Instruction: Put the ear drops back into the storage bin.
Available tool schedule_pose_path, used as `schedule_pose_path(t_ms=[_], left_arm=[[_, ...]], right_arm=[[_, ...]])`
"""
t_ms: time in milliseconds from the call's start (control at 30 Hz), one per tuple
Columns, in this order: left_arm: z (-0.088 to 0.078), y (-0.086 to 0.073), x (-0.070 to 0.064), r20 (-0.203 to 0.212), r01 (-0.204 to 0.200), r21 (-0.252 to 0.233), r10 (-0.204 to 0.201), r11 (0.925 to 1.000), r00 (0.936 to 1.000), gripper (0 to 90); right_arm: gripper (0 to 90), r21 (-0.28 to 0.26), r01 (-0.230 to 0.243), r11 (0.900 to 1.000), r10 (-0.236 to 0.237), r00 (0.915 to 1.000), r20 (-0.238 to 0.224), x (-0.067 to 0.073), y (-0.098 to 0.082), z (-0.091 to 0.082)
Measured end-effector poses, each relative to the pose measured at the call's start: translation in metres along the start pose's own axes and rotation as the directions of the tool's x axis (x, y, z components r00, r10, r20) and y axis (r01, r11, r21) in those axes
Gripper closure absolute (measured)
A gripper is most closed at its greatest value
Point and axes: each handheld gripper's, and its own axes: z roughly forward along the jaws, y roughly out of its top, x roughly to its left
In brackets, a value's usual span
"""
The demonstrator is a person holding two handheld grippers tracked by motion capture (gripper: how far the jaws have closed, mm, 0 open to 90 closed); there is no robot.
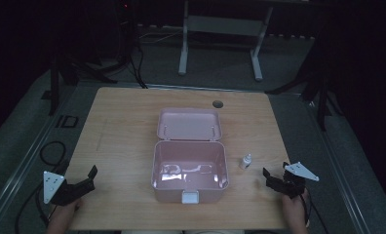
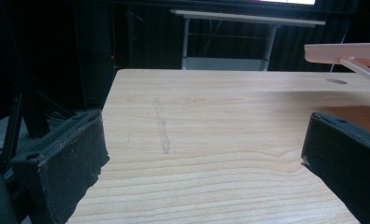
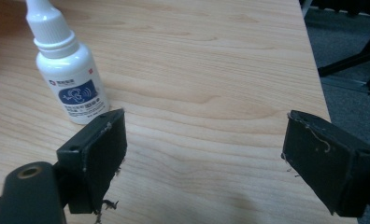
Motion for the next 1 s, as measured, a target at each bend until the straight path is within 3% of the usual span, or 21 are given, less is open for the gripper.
schedule_pose_path(t_ms=[333,467,600,833,900,1000], left_arm=[[0.0,0.0,0.0,0.001,-0.001,0.0,0.001,1.0,1.0,0.4],[0.0,0.0,0.0,0.001,-0.001,0.0,0.001,1.0,1.0,0.4],[0.0,0.0,0.0,0.001,-0.001,0.0,0.001,1.0,1.0,0.4],[0.0,0.0,0.0,0.001,0.0,0.0,0.0,1.0,1.0,0.4],[0.0,0.0,0.0,0.001,0.001,0.0,-0.001,1.0,1.0,0.4],[0.0,0.0,0.0,0.002,0.001,0.0,-0.001,1.0,1.0,0.4]], right_arm=[[13.5,0.093,0.064,0.994,-0.054,0.9923,-0.112,0.005,0.01,-0.002],[13.5,0.134,0.098,0.986,-0.082,0.9894,-0.12,0.005,0.01,-0.004],[13.5,0.127,0.076,0.989,-0.06,0.9904,-0.125,0.0,0.008,-0.005],[13.5,0.156,0.103,0.982,-0.08,0.9856,-0.149,0.0,0.012,-0.005],[13.5,0.222,0.145,0.964,-0.113,0.9823,-0.15,0.003,0.015,-0.005],[13.5,0.284,0.163,0.945,-0.123,0.9803,-0.155,0.003,0.019,-0.006]])
